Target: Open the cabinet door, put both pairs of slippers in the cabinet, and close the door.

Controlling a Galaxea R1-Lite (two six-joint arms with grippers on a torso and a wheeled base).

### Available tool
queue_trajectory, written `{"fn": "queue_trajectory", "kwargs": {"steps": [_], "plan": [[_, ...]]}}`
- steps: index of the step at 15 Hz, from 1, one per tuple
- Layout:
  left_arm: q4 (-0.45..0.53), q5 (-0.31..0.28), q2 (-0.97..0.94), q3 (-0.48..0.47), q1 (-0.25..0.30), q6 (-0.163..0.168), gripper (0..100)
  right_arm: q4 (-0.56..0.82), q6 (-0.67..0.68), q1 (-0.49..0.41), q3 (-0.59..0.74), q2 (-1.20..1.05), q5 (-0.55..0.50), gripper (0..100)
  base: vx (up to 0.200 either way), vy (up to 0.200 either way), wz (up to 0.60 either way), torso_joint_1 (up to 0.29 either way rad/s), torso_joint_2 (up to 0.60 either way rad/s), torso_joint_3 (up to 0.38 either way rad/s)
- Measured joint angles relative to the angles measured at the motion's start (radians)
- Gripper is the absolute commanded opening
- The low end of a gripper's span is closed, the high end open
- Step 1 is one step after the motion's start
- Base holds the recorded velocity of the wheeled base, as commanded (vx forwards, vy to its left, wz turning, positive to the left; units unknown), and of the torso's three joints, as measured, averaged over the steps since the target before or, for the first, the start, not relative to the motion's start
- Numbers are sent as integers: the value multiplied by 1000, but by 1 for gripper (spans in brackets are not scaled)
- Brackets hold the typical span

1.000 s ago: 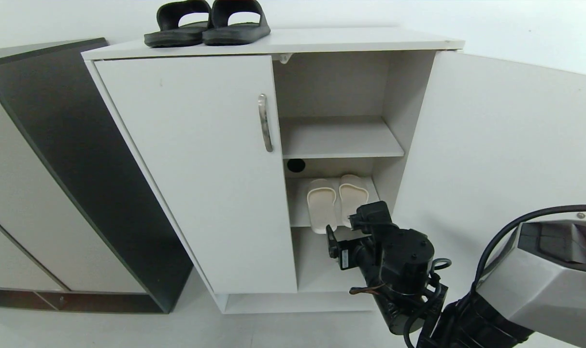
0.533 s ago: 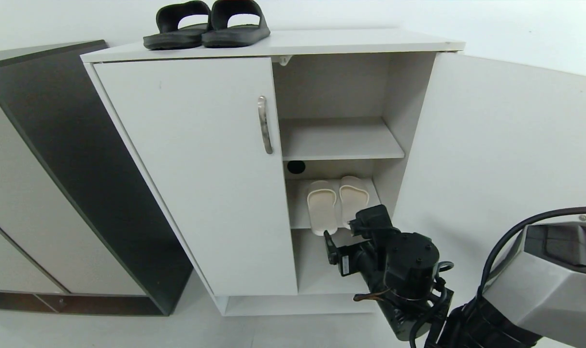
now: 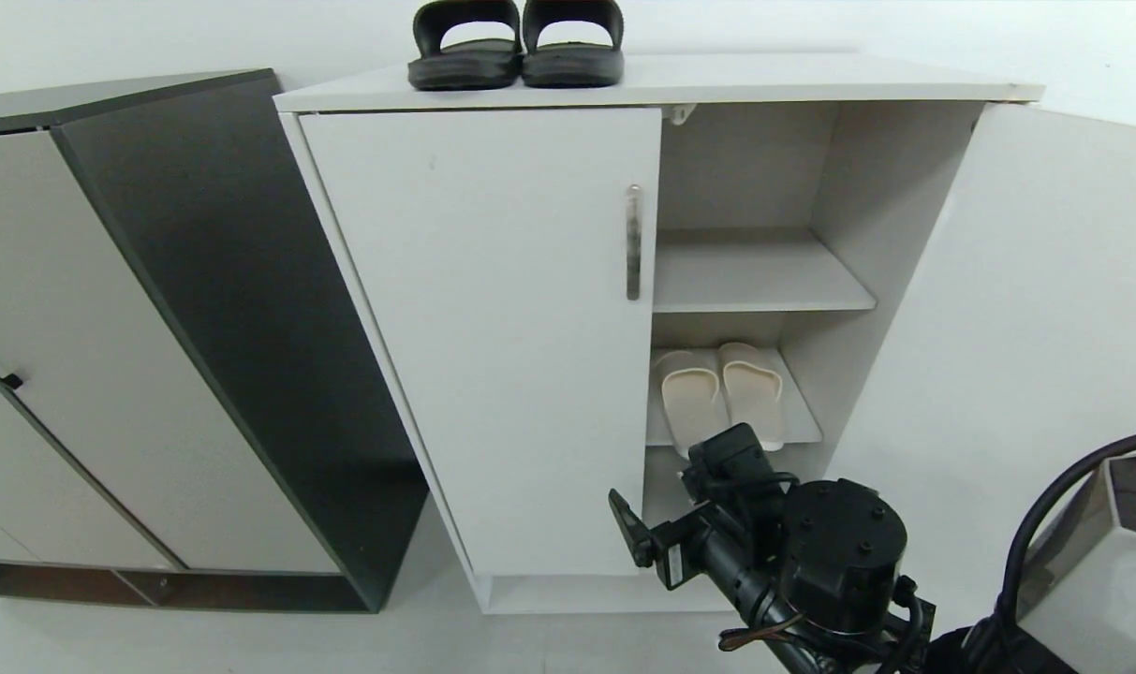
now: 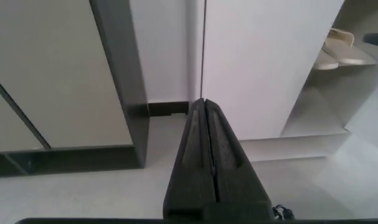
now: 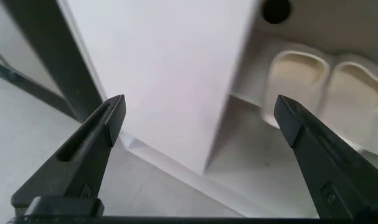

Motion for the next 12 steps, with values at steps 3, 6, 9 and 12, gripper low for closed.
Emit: {"fn": "queue_trajectory", "kwargs": {"steps": [3,6,9,12], "plan": [[0,0,0,0,1,0,0,0,0,5,9,-9,2,100,0,200,0,1,-1,1],[0,0,0,0,1,0,0,-4,0,5,9,-11,2,100,0,200,0,5,4,7],[0,0,0,0,1,0,0,-4,-1,5,8,-12,0,100,0,0,0,0,0,0],[0,0,0,0,2,-1,0,-3,-25,3,10,-11,0,100,0,0,0,0,0,0]]}}
